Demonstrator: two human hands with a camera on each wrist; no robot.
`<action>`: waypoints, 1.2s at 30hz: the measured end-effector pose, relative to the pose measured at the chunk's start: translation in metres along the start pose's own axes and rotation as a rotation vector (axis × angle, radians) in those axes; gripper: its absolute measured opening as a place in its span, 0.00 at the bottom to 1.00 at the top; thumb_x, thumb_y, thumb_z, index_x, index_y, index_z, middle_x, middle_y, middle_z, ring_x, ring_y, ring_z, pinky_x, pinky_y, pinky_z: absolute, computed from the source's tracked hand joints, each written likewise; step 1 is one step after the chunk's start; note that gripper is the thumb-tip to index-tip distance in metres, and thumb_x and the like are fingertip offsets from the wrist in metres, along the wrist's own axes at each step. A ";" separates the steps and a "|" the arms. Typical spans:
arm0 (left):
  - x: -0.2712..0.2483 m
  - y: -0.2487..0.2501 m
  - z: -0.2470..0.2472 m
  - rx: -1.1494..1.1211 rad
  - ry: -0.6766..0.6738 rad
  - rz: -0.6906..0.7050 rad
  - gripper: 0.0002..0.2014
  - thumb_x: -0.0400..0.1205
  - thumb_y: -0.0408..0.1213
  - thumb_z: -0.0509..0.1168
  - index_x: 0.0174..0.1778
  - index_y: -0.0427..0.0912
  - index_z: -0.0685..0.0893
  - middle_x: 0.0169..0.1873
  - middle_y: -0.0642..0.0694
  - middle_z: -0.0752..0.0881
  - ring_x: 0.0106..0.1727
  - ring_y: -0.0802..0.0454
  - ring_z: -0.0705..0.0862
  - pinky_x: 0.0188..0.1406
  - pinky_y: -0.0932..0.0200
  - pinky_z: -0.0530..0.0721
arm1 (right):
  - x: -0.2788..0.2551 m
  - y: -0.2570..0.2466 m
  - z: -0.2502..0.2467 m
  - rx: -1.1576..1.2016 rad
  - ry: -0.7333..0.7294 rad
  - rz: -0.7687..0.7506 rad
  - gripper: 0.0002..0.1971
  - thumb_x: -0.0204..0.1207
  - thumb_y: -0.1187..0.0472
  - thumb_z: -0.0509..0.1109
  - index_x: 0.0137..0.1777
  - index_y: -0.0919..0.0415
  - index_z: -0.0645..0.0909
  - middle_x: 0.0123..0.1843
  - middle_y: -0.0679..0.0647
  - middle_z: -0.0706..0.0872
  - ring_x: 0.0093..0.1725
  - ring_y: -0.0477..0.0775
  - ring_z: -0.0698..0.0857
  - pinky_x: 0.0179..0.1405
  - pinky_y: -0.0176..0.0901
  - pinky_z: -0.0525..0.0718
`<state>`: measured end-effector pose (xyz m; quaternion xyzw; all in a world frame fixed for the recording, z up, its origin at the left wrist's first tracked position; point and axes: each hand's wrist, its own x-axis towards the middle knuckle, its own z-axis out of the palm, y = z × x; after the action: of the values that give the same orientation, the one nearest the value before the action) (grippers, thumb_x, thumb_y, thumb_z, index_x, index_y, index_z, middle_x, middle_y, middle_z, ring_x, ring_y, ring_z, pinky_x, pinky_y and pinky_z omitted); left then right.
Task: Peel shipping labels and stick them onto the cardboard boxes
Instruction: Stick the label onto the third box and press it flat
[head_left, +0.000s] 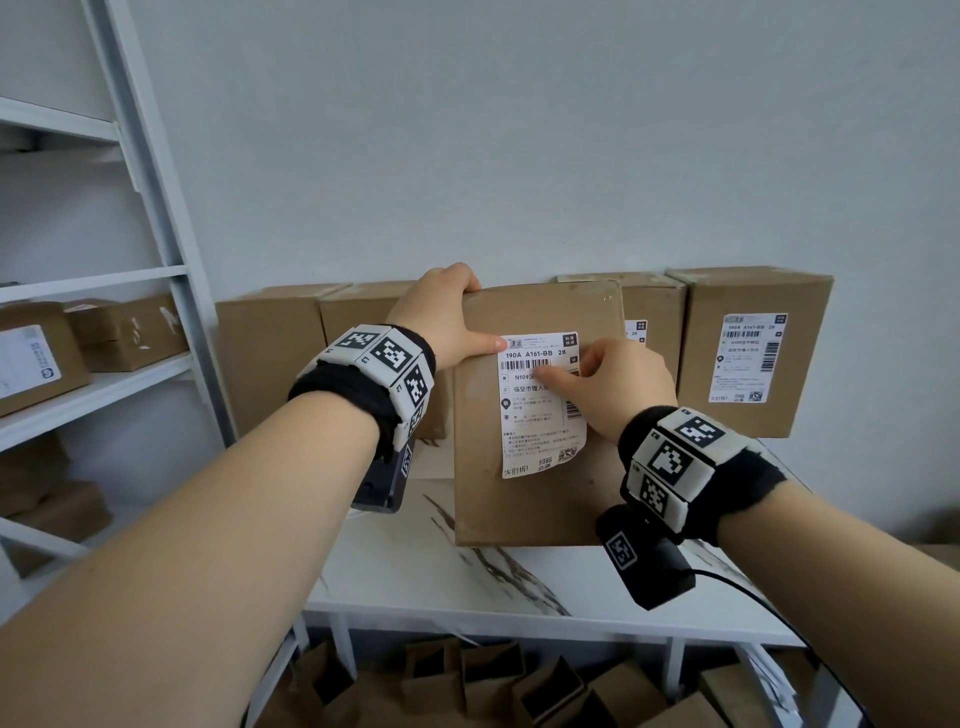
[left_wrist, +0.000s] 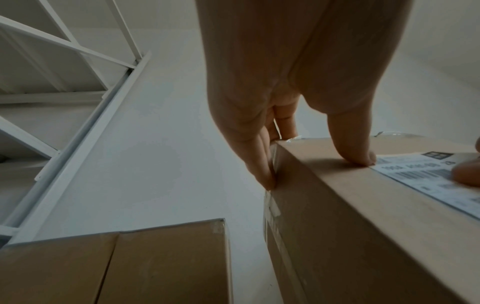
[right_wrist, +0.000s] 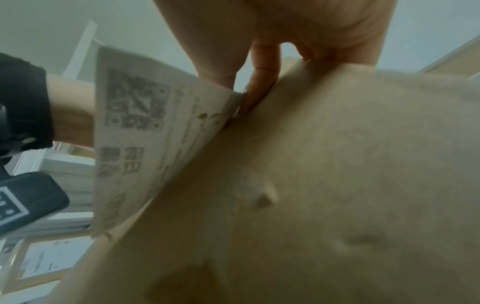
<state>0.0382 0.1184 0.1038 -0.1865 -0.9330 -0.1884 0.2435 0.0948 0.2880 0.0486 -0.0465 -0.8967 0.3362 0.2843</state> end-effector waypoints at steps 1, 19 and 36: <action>0.000 0.000 0.000 -0.002 0.000 -0.001 0.30 0.70 0.50 0.76 0.64 0.44 0.75 0.63 0.46 0.78 0.62 0.49 0.77 0.53 0.59 0.72 | -0.001 -0.001 -0.001 -0.018 -0.005 -0.006 0.25 0.68 0.39 0.73 0.25 0.55 0.66 0.27 0.48 0.78 0.33 0.51 0.79 0.32 0.43 0.76; 0.004 0.002 -0.001 -0.002 -0.009 -0.026 0.30 0.67 0.51 0.78 0.61 0.43 0.76 0.61 0.46 0.80 0.60 0.48 0.79 0.53 0.57 0.75 | 0.003 0.003 -0.016 -0.042 -0.095 0.001 0.20 0.77 0.50 0.69 0.29 0.59 0.68 0.28 0.49 0.73 0.30 0.49 0.73 0.25 0.37 0.68; 0.009 -0.005 -0.001 -0.081 -0.002 -0.029 0.26 0.68 0.48 0.78 0.58 0.43 0.78 0.59 0.46 0.81 0.59 0.48 0.78 0.51 0.60 0.73 | 0.044 -0.032 -0.027 -0.204 -0.161 -0.006 0.35 0.69 0.49 0.76 0.74 0.53 0.67 0.72 0.60 0.65 0.46 0.57 0.78 0.47 0.42 0.76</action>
<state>0.0290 0.1163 0.1082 -0.1827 -0.9275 -0.2293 0.2320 0.0761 0.2907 0.1062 -0.0455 -0.9462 0.2454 0.2061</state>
